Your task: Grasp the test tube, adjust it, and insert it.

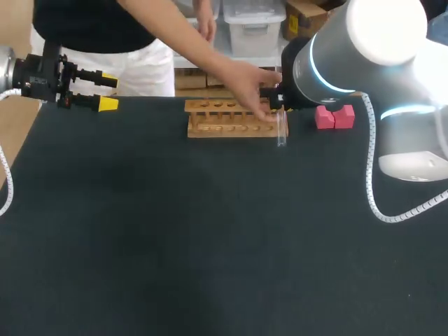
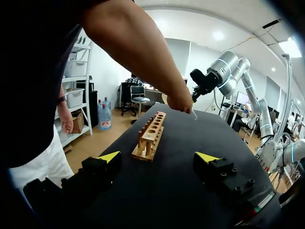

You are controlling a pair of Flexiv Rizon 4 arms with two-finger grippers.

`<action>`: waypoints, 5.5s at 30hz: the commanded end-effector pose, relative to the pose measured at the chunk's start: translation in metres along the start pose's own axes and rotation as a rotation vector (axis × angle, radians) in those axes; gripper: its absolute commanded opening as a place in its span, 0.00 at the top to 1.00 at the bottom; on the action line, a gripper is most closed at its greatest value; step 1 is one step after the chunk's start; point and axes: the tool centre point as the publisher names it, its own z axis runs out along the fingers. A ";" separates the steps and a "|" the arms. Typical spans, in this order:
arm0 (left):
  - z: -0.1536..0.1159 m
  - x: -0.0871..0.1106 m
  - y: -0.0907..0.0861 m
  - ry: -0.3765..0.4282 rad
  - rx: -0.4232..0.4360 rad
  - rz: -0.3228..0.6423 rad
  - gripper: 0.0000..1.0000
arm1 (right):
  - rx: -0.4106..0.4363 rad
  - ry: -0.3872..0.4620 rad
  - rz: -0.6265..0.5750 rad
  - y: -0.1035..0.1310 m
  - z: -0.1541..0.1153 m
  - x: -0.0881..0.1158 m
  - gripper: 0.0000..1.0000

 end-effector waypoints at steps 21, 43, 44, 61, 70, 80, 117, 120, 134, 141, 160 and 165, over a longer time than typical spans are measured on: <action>0.000 0.001 -0.001 -0.003 -0.001 0.003 0.00 | 0.001 -0.011 0.001 -0.001 -0.001 0.003 1.00; 0.000 0.001 -0.001 -0.003 -0.001 0.003 0.00 | 0.047 0.044 -0.064 0.017 0.044 0.005 1.00; 0.000 0.001 -0.001 -0.003 -0.001 0.003 0.00 | 0.050 0.047 -0.065 0.018 0.046 0.005 1.00; 0.000 0.001 -0.001 -0.003 -0.001 0.003 0.00 | 0.109 0.086 -0.069 0.021 0.072 0.005 1.00; 0.000 0.001 -0.001 -0.003 -0.001 0.003 0.00 | 0.134 0.108 -0.051 0.018 0.082 0.004 1.00; 0.000 0.001 -0.001 -0.003 -0.001 0.003 0.00 | 0.143 0.123 -0.033 0.013 0.088 0.004 1.00; 0.000 0.001 -0.001 -0.003 -0.001 0.003 0.00 | 0.125 0.186 -0.010 0.009 0.098 0.014 1.00; 0.000 0.001 -0.001 -0.003 -0.001 0.003 0.00 | 0.123 0.182 -0.007 0.010 0.092 0.014 1.00; 0.000 0.001 -0.001 -0.003 -0.001 0.003 0.00 | 0.144 0.066 0.046 0.002 0.032 0.002 1.00; 0.000 0.001 -0.001 -0.003 -0.001 0.003 0.00 | 0.152 0.026 0.069 0.000 0.004 0.000 1.00; 0.000 0.001 -0.001 -0.003 -0.001 0.003 0.00 | 0.127 -0.016 0.063 0.000 -0.028 0.006 1.00; 0.000 0.001 -0.001 -0.003 -0.001 0.003 0.00 | 0.127 -0.016 0.063 0.000 -0.028 0.006 1.00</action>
